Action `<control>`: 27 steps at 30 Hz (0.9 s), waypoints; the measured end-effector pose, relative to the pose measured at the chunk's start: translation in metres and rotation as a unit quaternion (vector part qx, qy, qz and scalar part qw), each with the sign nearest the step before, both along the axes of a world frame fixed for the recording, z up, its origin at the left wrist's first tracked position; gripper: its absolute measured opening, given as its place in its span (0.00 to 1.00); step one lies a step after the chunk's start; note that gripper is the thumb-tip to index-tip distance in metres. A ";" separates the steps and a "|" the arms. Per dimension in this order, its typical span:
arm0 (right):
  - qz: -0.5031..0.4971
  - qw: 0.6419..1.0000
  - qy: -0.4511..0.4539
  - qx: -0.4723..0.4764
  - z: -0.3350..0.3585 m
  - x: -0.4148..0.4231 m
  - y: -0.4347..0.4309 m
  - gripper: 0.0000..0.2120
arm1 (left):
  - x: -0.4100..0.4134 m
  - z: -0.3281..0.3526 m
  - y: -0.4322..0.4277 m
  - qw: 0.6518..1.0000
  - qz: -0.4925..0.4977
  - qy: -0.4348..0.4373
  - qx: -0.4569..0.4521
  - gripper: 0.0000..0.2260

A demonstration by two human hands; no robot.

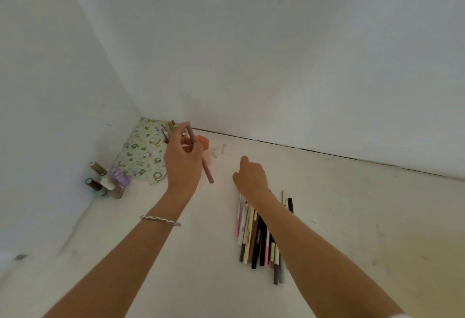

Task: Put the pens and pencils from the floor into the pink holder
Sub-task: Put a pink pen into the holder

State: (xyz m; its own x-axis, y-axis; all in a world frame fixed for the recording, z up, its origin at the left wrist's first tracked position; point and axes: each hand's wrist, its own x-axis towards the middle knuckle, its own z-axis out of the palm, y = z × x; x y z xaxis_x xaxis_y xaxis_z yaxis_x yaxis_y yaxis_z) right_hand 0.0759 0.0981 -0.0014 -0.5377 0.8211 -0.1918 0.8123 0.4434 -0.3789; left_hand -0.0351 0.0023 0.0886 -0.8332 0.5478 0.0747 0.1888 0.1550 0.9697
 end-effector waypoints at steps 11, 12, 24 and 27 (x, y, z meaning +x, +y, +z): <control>-0.099 0.987 0.102 -0.075 0.004 -0.017 -0.012 0.08 | 0.001 -0.006 -0.003 1.000 -0.010 -0.014 0.020 0.17; -0.128 0.977 0.159 -0.061 0.014 -0.017 -0.005 0.07 | -0.001 -0.005 -0.003 1.000 -0.004 -0.016 0.023 0.16; -0.156 0.796 0.577 0.097 0.121 -0.049 0.012 0.11 | -0.088 0.011 0.005 0.975 0.115 0.168 0.090 0.16; -0.123 0.802 0.577 0.094 0.117 -0.059 0.004 0.11 | -0.087 -0.021 0.002 0.969 0.039 0.242 -0.033 0.13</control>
State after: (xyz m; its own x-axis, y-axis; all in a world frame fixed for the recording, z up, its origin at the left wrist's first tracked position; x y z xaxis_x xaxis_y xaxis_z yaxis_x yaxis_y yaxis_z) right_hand 0.0169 0.1021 0.1153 -0.0848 0.8854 0.4570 0.0412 0.4613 -0.8863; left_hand -0.1223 0.0044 0.0678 -0.7482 0.5019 0.4340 0.6045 0.2459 0.7577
